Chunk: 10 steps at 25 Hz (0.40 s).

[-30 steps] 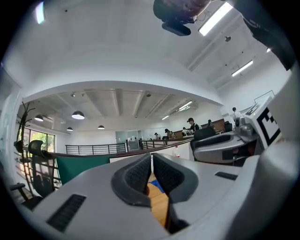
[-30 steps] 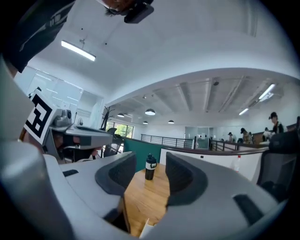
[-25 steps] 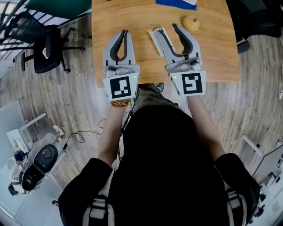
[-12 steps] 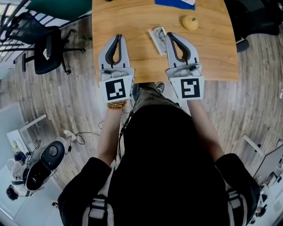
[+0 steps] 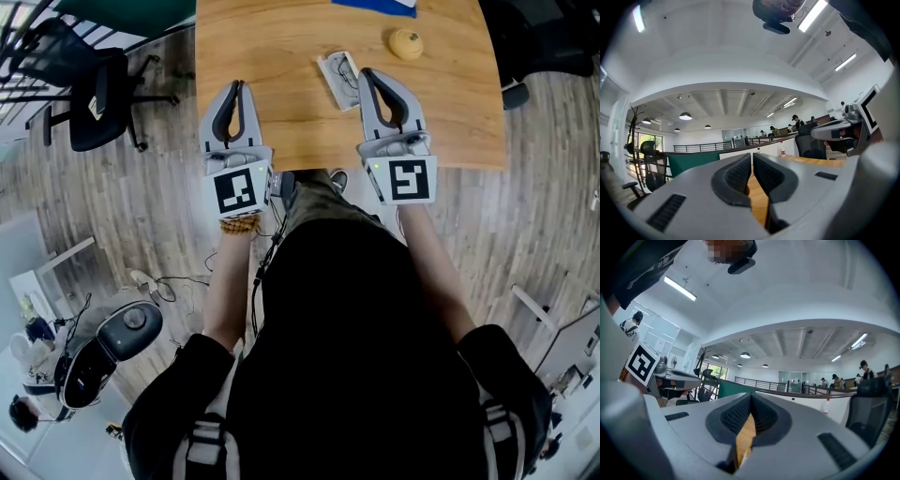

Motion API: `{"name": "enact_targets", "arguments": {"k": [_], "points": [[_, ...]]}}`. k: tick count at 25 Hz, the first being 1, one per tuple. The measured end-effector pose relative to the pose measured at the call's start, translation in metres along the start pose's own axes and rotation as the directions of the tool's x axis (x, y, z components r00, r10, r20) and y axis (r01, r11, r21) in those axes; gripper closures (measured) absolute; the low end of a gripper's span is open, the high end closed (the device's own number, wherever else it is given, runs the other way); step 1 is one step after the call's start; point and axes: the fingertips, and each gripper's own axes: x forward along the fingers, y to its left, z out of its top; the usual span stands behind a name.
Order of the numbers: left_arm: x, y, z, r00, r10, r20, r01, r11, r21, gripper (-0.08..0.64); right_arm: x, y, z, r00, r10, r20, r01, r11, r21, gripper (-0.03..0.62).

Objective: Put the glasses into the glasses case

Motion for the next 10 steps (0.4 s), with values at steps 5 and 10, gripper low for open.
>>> {"name": "enact_targets", "arguments": {"k": [5,10], "points": [[-0.004,0.005,-0.012,0.999,0.018,-0.037,-0.018,1.0,0.009,0.528,-0.002,-0.006,-0.016,0.999,0.005,-0.035,-0.005,1.0,-0.003,0.586],[-0.003,0.011,-0.024,0.998,0.028,-0.05,-0.028,1.0,0.013,0.528,0.001,-0.009,-0.034,0.997,0.009,-0.076,-0.009,1.0,0.004,0.587]]}}
